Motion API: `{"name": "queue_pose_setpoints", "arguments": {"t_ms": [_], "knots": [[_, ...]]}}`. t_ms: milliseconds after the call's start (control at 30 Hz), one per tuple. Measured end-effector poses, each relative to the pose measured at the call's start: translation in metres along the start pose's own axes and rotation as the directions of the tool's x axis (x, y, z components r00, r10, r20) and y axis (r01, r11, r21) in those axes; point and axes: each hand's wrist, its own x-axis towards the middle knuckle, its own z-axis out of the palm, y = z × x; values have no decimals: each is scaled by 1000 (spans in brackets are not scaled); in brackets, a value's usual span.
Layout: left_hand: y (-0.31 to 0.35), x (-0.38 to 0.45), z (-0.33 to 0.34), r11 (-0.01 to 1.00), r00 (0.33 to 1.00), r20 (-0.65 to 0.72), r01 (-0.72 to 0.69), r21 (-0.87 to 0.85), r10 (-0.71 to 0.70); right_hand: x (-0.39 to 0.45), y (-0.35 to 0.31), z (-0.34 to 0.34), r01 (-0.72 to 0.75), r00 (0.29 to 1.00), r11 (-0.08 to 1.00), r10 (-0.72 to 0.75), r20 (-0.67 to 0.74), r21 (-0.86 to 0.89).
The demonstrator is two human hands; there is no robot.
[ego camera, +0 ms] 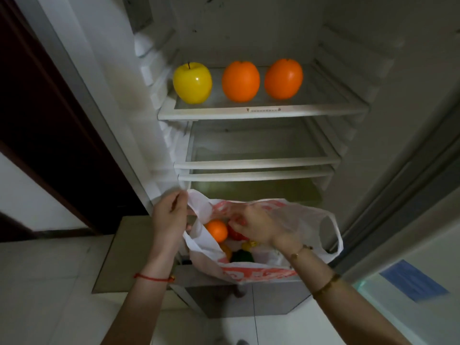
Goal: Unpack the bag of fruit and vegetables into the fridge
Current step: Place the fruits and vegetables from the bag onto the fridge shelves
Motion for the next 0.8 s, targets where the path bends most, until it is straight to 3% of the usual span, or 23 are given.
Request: {"name": "queue_pose_setpoints", "arguments": {"t_ms": [300, 600, 667, 733, 800], "knots": [[-7, -9, -5, 998, 998, 4, 61, 26, -61, 53, 10, 72, -259, 956, 959, 271, 109, -114], [-12, -7, -8, 995, 996, 16, 85, 48, -86, 69, 0, 93, -241, 958, 923, 276, 78, -301], [-14, -6, -10, 992, 992, 20, 121, 44, -122, 66, -6, 92, -317, 939, 939, 331, 92, -135], [-16, -6, -13, 988, 989, 19, 145, 44, -146, 61, -7, 95, -408, 910, 897, 385, 154, 171], [-19, -6, -17, 988, 989, 20, 147, 52, -148, 51, -3, 94, -380, 925, 846, 345, 160, 373]]}}
